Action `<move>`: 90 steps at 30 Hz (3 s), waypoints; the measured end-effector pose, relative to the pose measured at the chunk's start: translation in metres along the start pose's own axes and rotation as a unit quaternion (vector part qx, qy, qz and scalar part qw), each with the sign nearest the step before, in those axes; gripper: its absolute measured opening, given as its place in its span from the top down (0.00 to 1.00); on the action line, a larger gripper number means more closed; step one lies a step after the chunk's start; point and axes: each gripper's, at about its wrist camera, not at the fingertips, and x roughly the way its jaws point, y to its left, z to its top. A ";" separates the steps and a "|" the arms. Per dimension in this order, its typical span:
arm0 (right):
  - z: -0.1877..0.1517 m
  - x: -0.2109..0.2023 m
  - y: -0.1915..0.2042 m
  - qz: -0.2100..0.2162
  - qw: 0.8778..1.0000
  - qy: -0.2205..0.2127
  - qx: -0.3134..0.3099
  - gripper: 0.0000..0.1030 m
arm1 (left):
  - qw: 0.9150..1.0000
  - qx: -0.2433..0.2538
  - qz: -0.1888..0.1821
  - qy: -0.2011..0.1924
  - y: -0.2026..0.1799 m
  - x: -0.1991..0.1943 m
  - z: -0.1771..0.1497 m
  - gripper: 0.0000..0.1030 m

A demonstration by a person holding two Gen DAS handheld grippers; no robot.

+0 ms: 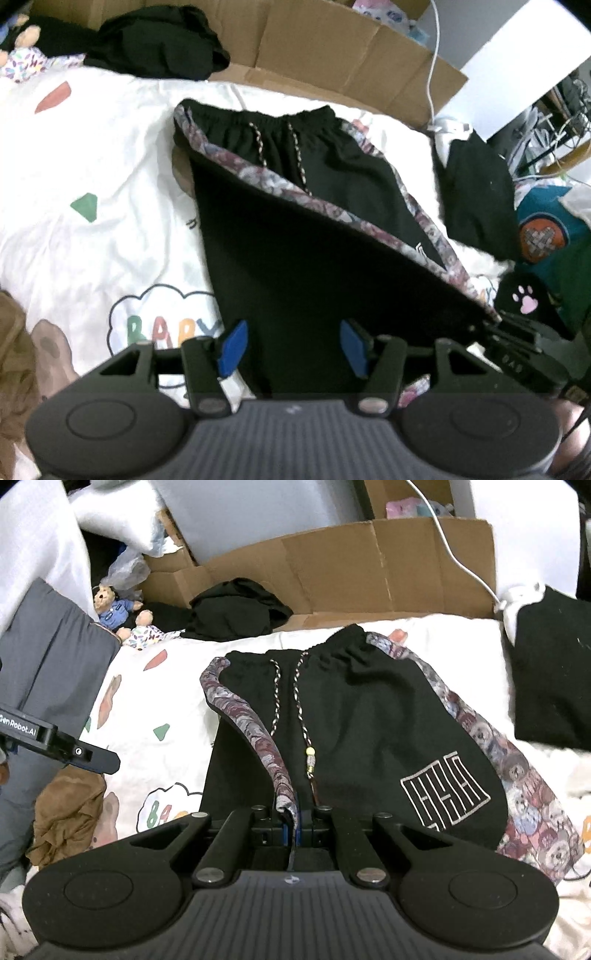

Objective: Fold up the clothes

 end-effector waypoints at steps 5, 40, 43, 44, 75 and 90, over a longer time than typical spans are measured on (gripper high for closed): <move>0.000 -0.013 -0.018 -0.012 1.000 -0.007 0.003 0.97 | 1.000 -0.019 0.007 0.008 0.000 0.018 -0.016 0.38; -0.004 -0.046 -0.089 -0.078 0.996 -0.013 0.044 0.97 | 0.997 -0.048 -0.017 0.054 -0.028 0.091 -0.083 0.38; -0.004 -0.045 -0.097 -0.090 0.995 -0.005 0.049 0.97 | 0.997 -0.049 -0.017 0.061 -0.033 0.100 -0.089 0.38; -0.005 -0.045 -0.100 -0.095 0.994 -0.002 0.054 0.97 | 0.997 -0.050 -0.018 0.061 -0.033 0.101 -0.090 0.38; 0.001 -0.052 -0.129 -0.126 0.990 0.005 0.067 0.97 | 0.994 -0.085 -0.043 0.061 -0.038 0.111 -0.115 0.38; 0.021 -0.065 -0.124 -0.133 0.990 -0.005 0.046 0.97 | 0.993 -0.090 -0.055 0.054 -0.034 0.100 -0.112 0.39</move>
